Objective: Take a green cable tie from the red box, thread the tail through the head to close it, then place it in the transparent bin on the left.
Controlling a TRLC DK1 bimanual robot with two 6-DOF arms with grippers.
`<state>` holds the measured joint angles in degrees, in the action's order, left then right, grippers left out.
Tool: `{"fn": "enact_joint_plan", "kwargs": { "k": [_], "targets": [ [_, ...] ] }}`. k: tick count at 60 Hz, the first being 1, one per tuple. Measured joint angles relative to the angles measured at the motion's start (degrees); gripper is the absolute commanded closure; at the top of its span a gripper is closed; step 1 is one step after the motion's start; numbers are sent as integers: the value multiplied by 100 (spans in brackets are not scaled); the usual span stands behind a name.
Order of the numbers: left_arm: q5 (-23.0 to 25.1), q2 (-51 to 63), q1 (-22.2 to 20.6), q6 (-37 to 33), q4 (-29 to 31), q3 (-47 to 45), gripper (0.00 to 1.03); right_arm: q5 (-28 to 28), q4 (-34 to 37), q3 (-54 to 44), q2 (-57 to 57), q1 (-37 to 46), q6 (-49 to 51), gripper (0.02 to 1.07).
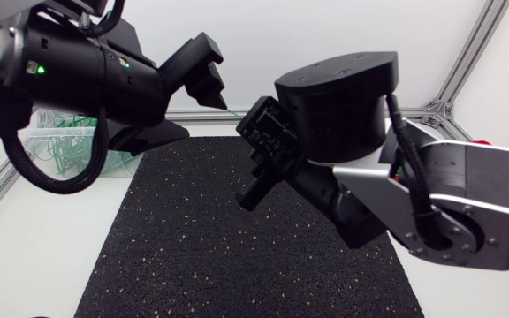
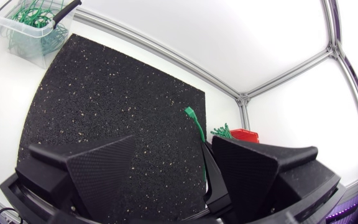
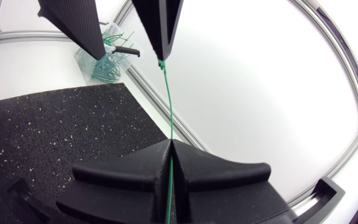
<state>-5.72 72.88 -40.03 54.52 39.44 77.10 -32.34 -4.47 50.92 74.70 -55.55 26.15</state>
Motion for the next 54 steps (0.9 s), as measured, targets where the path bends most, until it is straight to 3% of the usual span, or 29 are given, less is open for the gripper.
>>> {"fn": "enact_joint_plan", "kwargs": {
  "k": [3,44,54],
  "targets": [
    [-2,39,39,63,-129,0,39,-44,-52,4,4,-31,0,101],
    [-83,424,195,146,-501,55,39,-181,-306,11,188,-136,90,101],
    [-83,459,70,273,-616,55,46,-199,-350,13,264,-140,90,101]
  ]
}}
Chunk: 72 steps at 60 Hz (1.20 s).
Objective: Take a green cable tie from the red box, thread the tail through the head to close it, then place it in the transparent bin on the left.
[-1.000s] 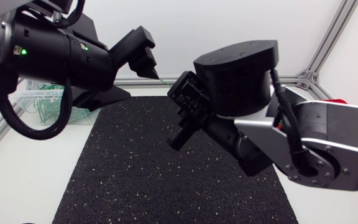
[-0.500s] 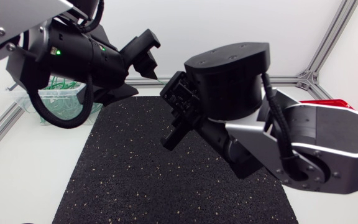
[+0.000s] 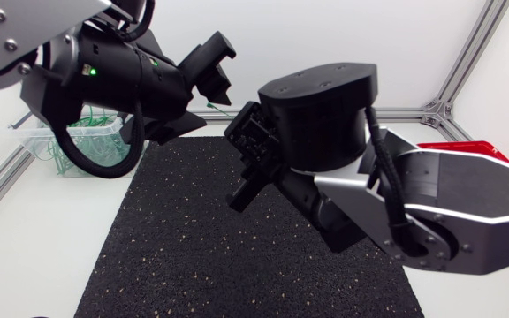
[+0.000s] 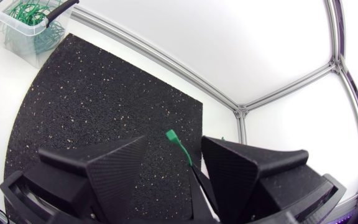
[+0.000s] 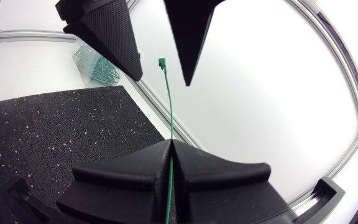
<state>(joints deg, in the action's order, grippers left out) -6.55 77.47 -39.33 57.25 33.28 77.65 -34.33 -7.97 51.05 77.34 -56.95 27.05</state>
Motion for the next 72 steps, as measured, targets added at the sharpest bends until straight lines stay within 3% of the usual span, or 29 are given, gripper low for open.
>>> {"fn": "enact_joint_plan", "kwargs": {
  "k": [8,13,24,29,51,67,72],
  "targets": [
    [-4,0,-59,131,-179,0,49,-7,-2,4,31,-2,0,101],
    [-153,0,-72,175,-234,0,63,-50,-46,17,31,-2,0,101],
    [-282,0,-98,302,-492,-2,66,-109,-138,39,31,-31,2,101],
    [-299,0,-101,334,-490,-13,75,-114,-175,39,33,-42,20,101],
    [-343,0,-227,472,-619,-94,75,-201,-313,63,37,-52,20,101],
    [-448,0,-238,577,-623,-111,84,-249,-407,72,98,-76,39,101],
    [-494,0,-238,584,-625,-122,97,-258,-407,72,111,-76,39,101]
  ]
}}
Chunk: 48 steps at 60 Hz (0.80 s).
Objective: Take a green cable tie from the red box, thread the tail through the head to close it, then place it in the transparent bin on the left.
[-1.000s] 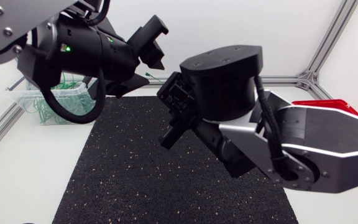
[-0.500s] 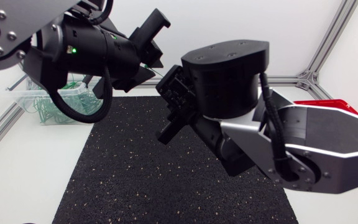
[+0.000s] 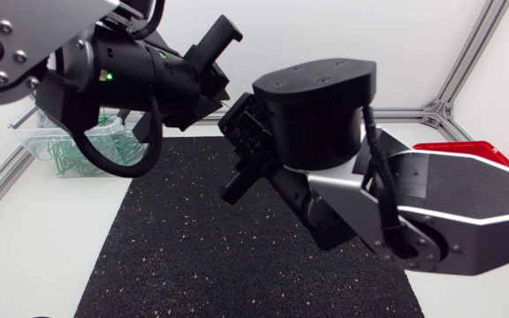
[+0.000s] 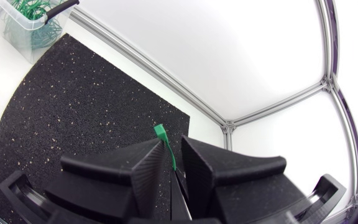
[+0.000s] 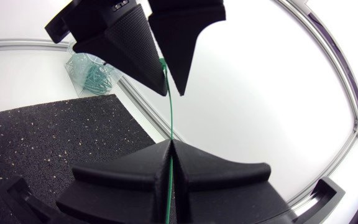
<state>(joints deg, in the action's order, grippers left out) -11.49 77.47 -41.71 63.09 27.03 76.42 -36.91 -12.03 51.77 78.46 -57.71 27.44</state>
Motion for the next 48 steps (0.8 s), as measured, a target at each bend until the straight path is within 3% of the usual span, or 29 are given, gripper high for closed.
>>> {"fn": "enact_joint_plan", "kwargs": {
  "k": [41,48],
  "targets": [
    [-190,-9,-4,142,-162,-142,99,-2,-22,0,87,-111,131,101],
    [-192,-55,-4,127,-315,-262,99,-2,-22,0,87,-111,131,92]
  ]
}}
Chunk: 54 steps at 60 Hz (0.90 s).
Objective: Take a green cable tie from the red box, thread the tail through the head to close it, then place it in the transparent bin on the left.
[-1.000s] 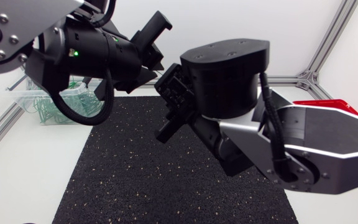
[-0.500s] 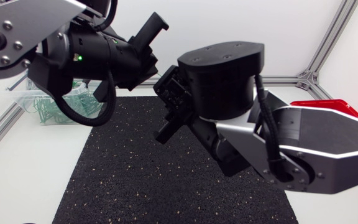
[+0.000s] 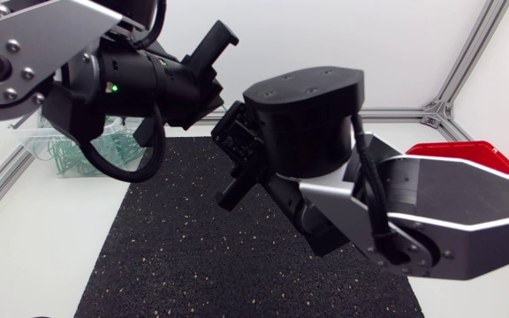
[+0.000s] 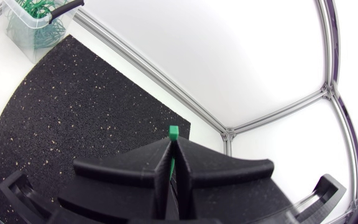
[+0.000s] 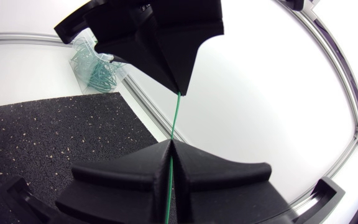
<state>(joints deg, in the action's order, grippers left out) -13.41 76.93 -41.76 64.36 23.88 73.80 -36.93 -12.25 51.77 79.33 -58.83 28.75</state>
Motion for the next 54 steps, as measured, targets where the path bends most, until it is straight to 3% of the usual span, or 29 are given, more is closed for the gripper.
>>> {"fn": "enact_joint_plan", "kwargs": {
  "k": [4,11,25,39,54],
  "targets": [
    [0,-44,11,-20,-92,-90,99,0,0,0,0,0,0,88],
    [48,-92,103,-105,-151,-216,99,2,-24,0,-2,0,0,62],
    [118,-278,350,-348,-315,-330,99,74,4,-98,-57,46,2,24],
    [1097,-393,916,-935,-866,-831,100,649,249,-407,-520,411,20,23],
    [2632,-625,1447,-2114,-1812,-1834,100,2697,1320,-413,-861,1388,-271,23]
  ]
}}
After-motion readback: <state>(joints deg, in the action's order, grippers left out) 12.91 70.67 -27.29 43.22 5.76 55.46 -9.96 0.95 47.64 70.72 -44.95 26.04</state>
